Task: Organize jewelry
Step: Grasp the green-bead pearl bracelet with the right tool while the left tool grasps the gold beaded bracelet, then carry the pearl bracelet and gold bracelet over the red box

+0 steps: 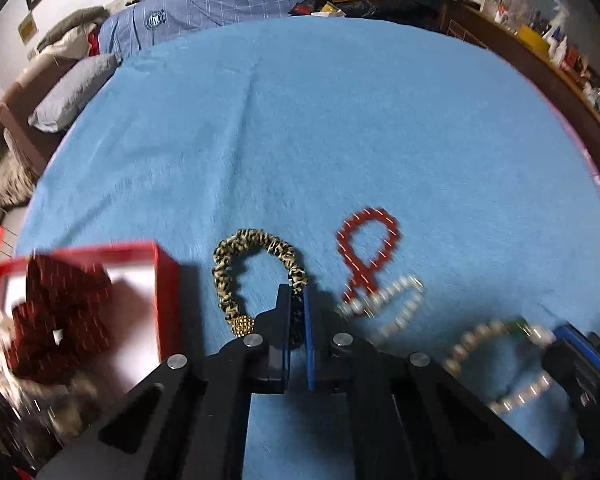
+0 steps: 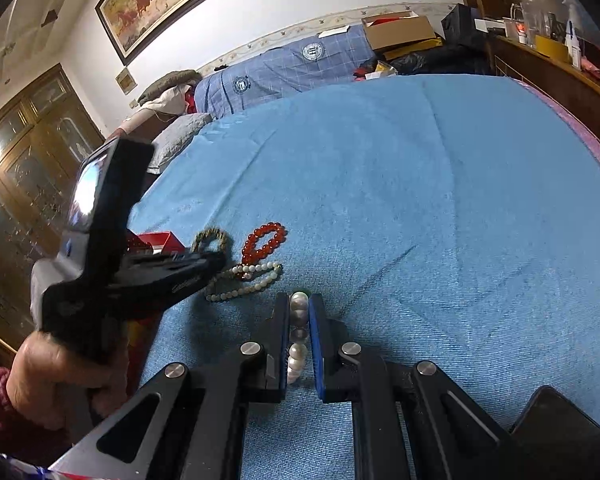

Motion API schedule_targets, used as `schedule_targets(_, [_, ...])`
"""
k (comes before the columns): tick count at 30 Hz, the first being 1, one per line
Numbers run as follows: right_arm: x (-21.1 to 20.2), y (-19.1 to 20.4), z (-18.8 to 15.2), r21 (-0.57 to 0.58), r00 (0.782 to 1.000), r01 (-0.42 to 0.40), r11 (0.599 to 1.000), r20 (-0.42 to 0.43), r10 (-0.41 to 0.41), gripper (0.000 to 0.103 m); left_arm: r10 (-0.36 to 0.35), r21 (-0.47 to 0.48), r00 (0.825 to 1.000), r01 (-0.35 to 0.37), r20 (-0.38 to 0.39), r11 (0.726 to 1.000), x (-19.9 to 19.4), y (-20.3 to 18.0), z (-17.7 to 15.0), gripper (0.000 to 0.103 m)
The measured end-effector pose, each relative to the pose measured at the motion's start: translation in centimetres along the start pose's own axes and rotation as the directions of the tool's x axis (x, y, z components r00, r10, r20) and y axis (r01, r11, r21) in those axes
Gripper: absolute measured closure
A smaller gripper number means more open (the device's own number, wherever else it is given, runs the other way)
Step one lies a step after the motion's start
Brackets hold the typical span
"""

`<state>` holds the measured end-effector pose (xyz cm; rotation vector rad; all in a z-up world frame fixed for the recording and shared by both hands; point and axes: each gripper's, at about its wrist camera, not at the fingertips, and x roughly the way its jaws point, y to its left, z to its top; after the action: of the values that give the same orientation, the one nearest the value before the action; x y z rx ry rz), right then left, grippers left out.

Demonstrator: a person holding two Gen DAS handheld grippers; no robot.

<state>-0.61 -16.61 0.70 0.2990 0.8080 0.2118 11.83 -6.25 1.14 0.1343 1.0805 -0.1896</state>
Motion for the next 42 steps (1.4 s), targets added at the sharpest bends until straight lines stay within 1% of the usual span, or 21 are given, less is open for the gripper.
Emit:
schedule_targets(2, [-0.2,-0.1,0.0,0.004,1.000,0.004,1.000,0.006,-0.004,0.093,-0.036,0.002,0.999,0.036,0.035,0.999,-1.5,-0.3,-1.0,0.098])
schedule_targets(3, [-0.2,-0.1,0.1,0.005,1.000,0.002,1.000,0.007,-0.002,0.093,-0.078,-0.001,0.995,0.078,0.060,0.997,-2.6,-0.6,-1.9,0.098])
schedule_targets(4, [-0.3,-0.1,0.1,0.004,1.000,0.002,1.000,0.009,-0.002,0.093,-0.096,-0.003,0.992,0.096,0.082,0.995,-3.4,-0.7,-2.6,0.098])
schedule_targets(6, [-0.5,0.0,0.0,0.000,1.000,0.009,1.000,0.020,-0.009,0.093,-0.115,-0.006,0.983,0.117,0.139,0.993,-5.0,-1.1,-4.0,0.098])
schedule_targets(8, [-1.0,0.0,0.1,0.004,0.999,0.003,1.000,0.033,-0.004,0.093,-0.126,-0.006,0.971,0.129,0.205,0.992,-6.5,-1.3,-5.8,0.098])
schedule_targets(10, [-1.4,0.1,0.1,0.007,0.999,0.000,1.000,0.047,0.000,0.093,-0.108,-0.007,0.955,0.114,0.277,0.993,-7.7,-1.6,-7.2,0.098])
schedule_targets(13, [-2.0,0.3,0.2,0.002,0.998,-0.002,1.000,0.068,0.002,0.093,-0.076,-0.009,0.931,0.085,0.358,0.996,-8.4,-1.6,-8.1,0.098])
schedule_targets(15, [-2.1,0.4,0.2,0.001,0.997,-0.009,1.000,0.076,0.009,0.093,-0.076,-0.002,0.925,0.082,0.373,0.997,-8.5,-1.4,-8.1,0.098])
schedule_targets(16, [-2.2,0.5,0.2,0.002,0.997,-0.011,1.000,0.081,0.011,0.093,-0.078,0.005,0.919,0.083,0.386,0.997,-8.7,-1.4,-8.2,0.098])
schedule_targets(18, [-2.4,0.5,0.3,0.007,0.995,-0.026,1.000,0.094,0.025,0.093,-0.060,0.016,0.909,0.059,0.413,0.998,-9.0,-1.4,-8.4,0.098])
schedule_targets(19, [-2.6,0.5,0.3,0.010,0.994,-0.037,0.999,0.105,0.036,0.093,-0.056,0.020,0.906,0.053,0.419,0.998,-9.0,-1.4,-8.5,0.098])
schedule_targets(22, [-3.2,0.9,0.3,-0.006,0.990,-0.044,0.999,0.138,0.044,0.093,-0.072,0.026,0.911,0.067,0.406,0.997,-8.8,-1.4,-8.2,0.098])
schedule_targets(25, [-3.6,1.4,0.3,-0.022,0.986,-0.051,0.998,0.161,0.053,0.092,-0.071,0.031,0.914,0.064,0.399,0.997,-8.6,-1.4,-8.3,0.098])
schedule_targets(31, [-3.6,1.8,0.3,-0.024,0.983,-0.068,0.997,0.168,0.071,0.092,-0.081,0.034,0.915,0.073,0.395,0.997,-8.6,-1.6,-8.2,0.098])
schedule_targets(34, [-3.6,1.9,0.3,-0.027,0.983,-0.068,0.997,0.168,0.072,0.092,-0.074,0.040,0.918,0.064,0.390,0.997,-8.5,-1.6,-8.5,0.098])
schedule_targets(37, [-3.5,1.9,0.2,-0.029,0.984,-0.066,0.997,0.166,0.070,0.092,-0.065,0.033,0.916,0.057,0.396,0.998,-8.6,-1.6,-8.5,0.098])
schedule_targets(42, [-3.5,2.0,0.2,-0.030,0.984,-0.065,0.997,0.166,0.069,0.092,-0.032,0.029,0.914,0.022,0.405,0.999,-8.5,-2.0,-8.5,0.098])
